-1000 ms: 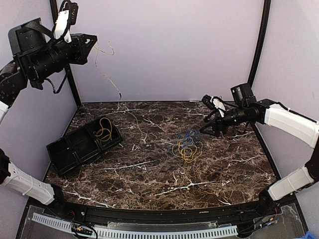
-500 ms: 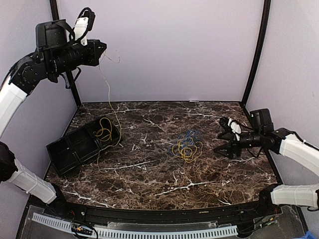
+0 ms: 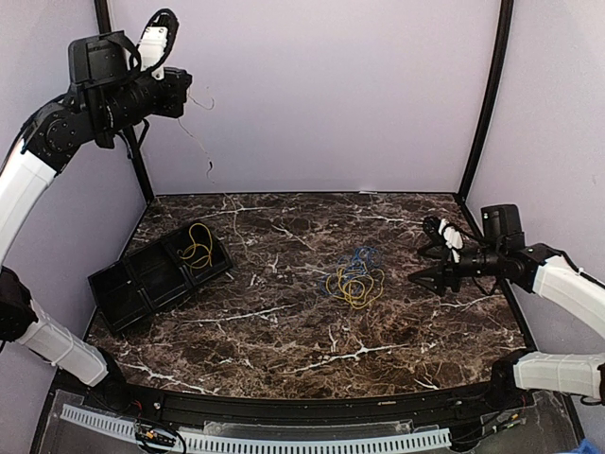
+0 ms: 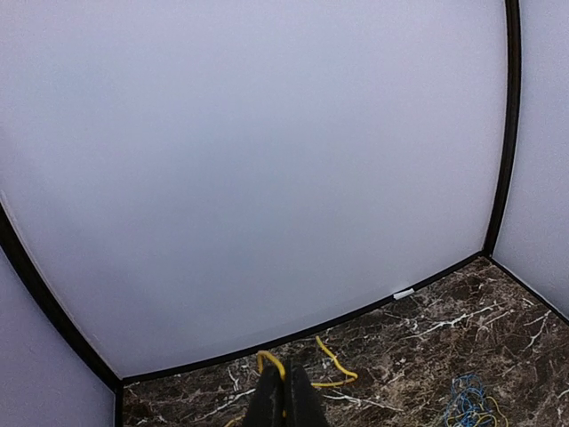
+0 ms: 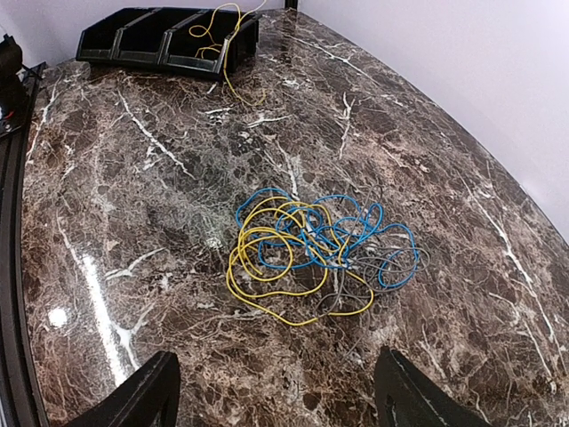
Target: Untangle the cables
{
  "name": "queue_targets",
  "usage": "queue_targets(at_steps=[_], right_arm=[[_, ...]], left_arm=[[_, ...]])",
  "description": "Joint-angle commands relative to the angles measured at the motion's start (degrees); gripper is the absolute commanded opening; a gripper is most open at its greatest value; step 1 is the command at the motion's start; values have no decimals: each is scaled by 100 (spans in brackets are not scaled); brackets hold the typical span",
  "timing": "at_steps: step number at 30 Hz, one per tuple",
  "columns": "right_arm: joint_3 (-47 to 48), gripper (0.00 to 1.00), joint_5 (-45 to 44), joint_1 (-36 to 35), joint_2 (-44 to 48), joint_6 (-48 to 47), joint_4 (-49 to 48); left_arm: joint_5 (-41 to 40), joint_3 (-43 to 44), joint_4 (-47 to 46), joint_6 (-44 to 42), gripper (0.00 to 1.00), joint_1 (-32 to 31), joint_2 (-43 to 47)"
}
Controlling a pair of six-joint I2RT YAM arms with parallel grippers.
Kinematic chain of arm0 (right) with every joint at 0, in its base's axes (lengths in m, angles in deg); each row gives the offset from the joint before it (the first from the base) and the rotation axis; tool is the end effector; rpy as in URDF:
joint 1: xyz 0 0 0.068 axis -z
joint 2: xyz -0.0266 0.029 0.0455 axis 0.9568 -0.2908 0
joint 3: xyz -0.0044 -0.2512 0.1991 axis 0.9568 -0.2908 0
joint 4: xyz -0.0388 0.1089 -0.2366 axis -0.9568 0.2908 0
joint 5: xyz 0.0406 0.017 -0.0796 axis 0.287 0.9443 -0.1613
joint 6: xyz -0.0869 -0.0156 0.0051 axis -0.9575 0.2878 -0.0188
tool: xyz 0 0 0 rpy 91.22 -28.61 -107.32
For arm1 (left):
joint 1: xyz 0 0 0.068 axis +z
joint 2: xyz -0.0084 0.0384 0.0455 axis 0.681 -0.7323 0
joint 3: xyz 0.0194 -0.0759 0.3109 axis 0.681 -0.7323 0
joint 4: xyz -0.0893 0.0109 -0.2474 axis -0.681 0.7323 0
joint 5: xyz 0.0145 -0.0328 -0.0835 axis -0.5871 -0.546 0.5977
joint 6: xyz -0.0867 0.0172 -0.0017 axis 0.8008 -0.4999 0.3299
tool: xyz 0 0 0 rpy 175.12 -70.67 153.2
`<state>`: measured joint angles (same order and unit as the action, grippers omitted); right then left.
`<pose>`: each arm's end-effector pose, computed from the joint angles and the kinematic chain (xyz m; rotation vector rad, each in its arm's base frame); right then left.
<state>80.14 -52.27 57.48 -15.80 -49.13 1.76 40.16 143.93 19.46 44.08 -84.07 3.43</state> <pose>0.1850 0.1004 0.2703 -1.1278 1.7949 0.5577 0.2414 -0.1660 0.6017 0.2701 1.5305 -0.1545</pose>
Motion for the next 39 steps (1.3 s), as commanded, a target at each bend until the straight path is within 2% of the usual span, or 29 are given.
queue_targets(at_steps=[1,8,20,39], right_arm=[[10,77,53,67,35,-61,-217],[-5,76,18,84,26,-95,-217],[-22,76,-8,81,-26,-149,-215],[-14,77,1,88,-112,-218,-160]], left_arm=[[-501,8,-404,-487,0,45,117],[-716,-209,-857,-685,0,117,229],[-804,504,-869,-949,0,130,35],[-1233,145,-1390,-1479,0,276,-87]])
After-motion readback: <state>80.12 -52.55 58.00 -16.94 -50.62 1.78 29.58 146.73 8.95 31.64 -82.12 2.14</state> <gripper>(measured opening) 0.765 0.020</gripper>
